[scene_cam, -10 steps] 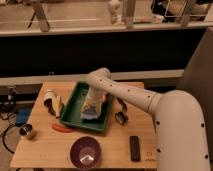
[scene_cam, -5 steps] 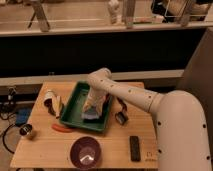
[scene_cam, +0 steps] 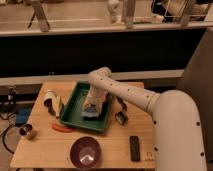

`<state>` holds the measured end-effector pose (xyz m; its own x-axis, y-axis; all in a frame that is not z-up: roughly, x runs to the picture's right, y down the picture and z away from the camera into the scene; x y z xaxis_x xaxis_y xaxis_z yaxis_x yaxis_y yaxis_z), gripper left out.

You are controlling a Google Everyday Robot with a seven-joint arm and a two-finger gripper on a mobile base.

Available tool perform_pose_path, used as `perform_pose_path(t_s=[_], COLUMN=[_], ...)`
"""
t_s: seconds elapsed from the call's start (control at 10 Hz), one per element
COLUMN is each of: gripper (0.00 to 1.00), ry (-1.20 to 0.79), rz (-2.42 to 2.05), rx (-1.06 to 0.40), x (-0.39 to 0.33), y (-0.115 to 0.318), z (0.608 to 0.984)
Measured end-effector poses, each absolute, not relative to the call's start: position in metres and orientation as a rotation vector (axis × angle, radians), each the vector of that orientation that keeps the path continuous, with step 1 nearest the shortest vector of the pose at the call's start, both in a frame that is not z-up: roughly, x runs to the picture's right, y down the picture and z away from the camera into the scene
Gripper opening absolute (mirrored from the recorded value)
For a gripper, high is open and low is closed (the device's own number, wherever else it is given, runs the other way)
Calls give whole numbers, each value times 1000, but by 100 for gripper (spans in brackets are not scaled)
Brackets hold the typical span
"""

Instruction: Wipe tray with sponge

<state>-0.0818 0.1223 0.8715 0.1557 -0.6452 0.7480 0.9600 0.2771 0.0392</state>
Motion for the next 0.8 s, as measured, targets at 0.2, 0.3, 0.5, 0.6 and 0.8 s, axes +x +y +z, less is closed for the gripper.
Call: perform_pose_path(t_s=[0.2,0.3,0.5,0.6,0.8], gripper=[1,1,1,1,1], ry=[-754,-765,-808,-836,-883], rz=[-1236,-1248,-1284,-1308,-1347], rx=[-494,-479,-455,-446,-447], x=[-102,-116,-146,-162,-179], y=[111,106,105,109,127], z=[881,881,875,870,856])
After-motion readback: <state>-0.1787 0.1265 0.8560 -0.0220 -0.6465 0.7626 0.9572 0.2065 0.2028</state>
